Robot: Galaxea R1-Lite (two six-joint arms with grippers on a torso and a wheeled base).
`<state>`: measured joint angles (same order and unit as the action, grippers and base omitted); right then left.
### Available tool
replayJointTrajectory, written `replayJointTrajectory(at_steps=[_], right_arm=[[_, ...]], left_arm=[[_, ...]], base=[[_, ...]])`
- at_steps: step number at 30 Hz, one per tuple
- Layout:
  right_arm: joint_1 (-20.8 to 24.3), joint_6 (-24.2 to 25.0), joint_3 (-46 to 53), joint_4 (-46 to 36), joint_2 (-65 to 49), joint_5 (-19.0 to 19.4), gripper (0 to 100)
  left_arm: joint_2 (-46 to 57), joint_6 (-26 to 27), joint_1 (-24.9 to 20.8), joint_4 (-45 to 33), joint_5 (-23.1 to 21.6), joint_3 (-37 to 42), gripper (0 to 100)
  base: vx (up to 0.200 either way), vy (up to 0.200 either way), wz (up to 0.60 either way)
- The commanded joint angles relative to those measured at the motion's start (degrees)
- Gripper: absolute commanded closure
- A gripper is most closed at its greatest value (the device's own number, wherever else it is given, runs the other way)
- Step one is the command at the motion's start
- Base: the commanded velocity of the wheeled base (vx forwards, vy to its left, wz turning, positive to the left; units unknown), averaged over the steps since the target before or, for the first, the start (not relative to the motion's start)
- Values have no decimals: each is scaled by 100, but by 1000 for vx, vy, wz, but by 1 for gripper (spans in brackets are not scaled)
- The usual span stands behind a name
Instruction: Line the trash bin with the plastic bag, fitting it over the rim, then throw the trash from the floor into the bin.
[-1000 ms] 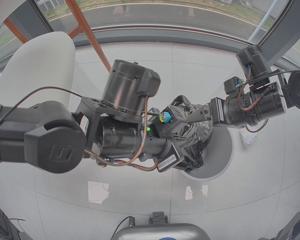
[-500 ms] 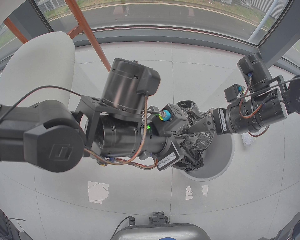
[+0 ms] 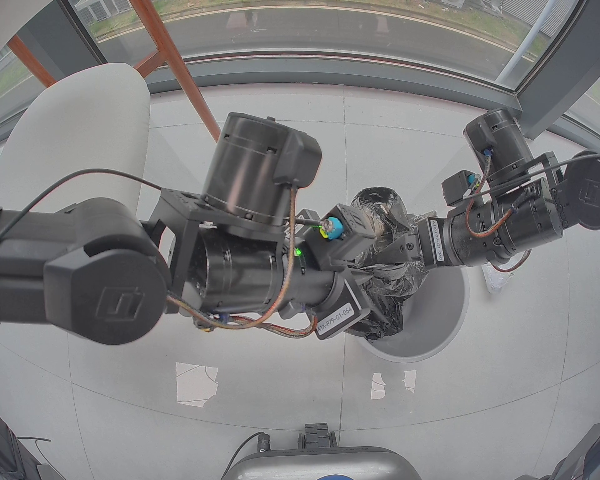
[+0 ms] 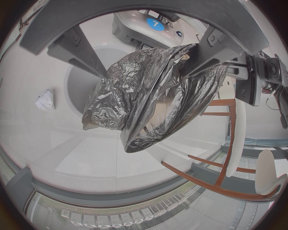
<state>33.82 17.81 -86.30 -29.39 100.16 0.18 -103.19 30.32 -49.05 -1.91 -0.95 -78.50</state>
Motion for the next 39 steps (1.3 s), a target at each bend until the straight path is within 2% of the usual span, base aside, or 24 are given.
replayJointTrajectory(at_steps=[1, 2, 3, 25, 31, 32, 34, 35, 39], right_arm=[[20, 3, -10, -5, 21, -1, 0], [20, 3, -10, -5, 13, -1, 0], [20, 3, -28, 4, 13, -1, 100], [64, -234, -115, -32, -5, -1, 100], [2, -313, -115, -23, -14, -9, 100], [-15, -401, -107, -23, -14, -9, 100], [-68, -542, -107, -14, -5, -18, 100], [-253, -858, -133, 12, 21, -80, 100], [-314, -911, -405, 241, 74, -97, 100]], left_arm=[[19, 0, 1, -2, -2, 10, 100], [19, 0, 1, -2, -2, 10, 100], [19, 0, 1, -2, -2, 10, 100], [-17, -52, 1, 7, 25, -17, 100], [-17, -237, 1, 24, 280, -61, 100], [-25, -228, 10, 24, 297, -69, 0], [-25, -254, 1, 33, 324, -78, 0], [-25, -307, 1, 104, 464, -113, 0], [-34, -729, 1, 411, 675, -149, 0]], base=[[0, 0, 0], [0, 0, 0], [0, 0, 0], [0, 0, 0], [0, 0, 0], [0, 0, 0], [0, 0, 0], [0, 0, 0], [0, 0, 0]])
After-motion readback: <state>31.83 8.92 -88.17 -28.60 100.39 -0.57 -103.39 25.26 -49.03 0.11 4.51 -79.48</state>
